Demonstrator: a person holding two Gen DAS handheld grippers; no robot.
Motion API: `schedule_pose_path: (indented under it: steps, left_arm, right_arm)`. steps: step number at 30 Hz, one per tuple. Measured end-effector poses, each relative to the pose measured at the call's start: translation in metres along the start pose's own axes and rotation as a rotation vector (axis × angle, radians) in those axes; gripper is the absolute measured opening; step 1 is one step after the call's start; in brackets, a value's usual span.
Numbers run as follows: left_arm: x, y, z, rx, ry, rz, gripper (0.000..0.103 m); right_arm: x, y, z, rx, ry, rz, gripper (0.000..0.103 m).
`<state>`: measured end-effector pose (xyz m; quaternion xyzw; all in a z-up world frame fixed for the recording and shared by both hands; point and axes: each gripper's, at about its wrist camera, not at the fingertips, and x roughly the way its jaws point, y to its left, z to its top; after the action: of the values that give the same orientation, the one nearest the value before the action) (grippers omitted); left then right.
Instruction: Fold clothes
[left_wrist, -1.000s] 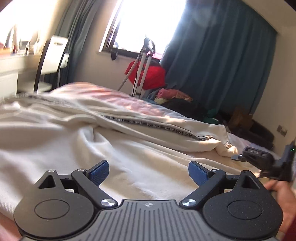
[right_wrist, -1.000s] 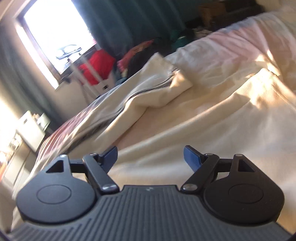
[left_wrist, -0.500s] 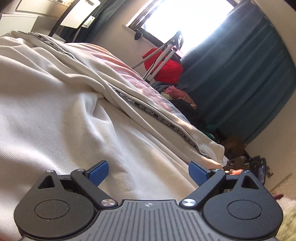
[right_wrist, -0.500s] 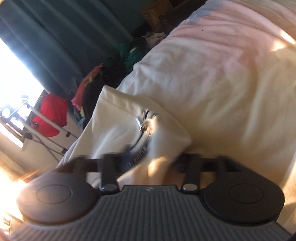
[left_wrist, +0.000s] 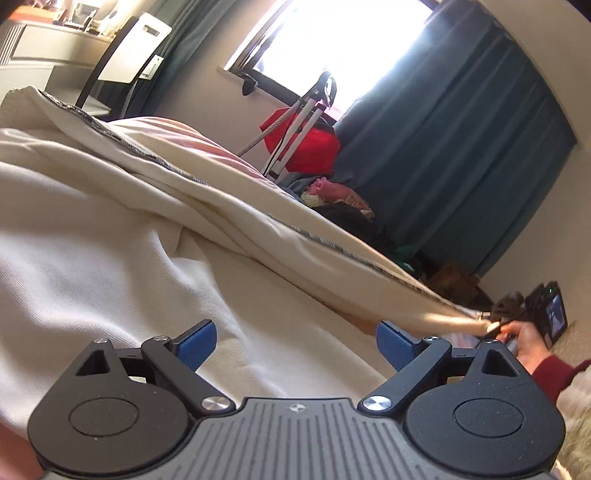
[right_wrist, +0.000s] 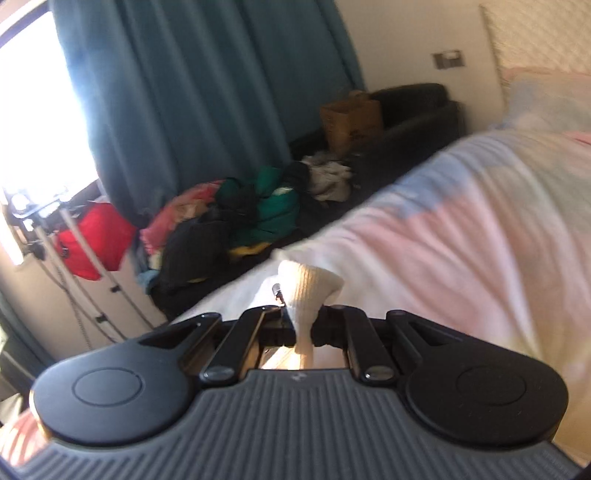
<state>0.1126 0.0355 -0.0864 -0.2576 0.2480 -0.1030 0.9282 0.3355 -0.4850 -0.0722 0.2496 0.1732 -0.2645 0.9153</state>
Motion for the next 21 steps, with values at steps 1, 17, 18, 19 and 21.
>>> schedule_pose_path:
  steps: [1,17,18,19,21]
  left_arm:
    - [-0.001,-0.002,0.000,0.014,0.003,0.004,0.094]
    - [0.015,-0.007,0.000,0.091,0.063,0.075,0.094]
    - [0.017,-0.006,0.000,0.096,0.071,0.084,0.094]
    - [0.020,-0.005,0.001,0.104,0.081,0.094,0.094]
    - [0.024,-0.006,0.001,0.126,0.095,0.115,0.094]
  right_arm:
    - [0.000,-0.013,-0.008,0.006,0.006,-0.015,0.008]
    - [-0.014,-0.079,-0.038,-0.057,0.004,-0.037,0.008]
    - [-0.013,-0.086,-0.043,-0.062,0.010,-0.042,0.009]
    - [-0.011,-0.091,-0.049,-0.070,0.022,-0.046,0.009]
    - [-0.007,-0.098,-0.063,-0.093,0.057,-0.051,0.009]
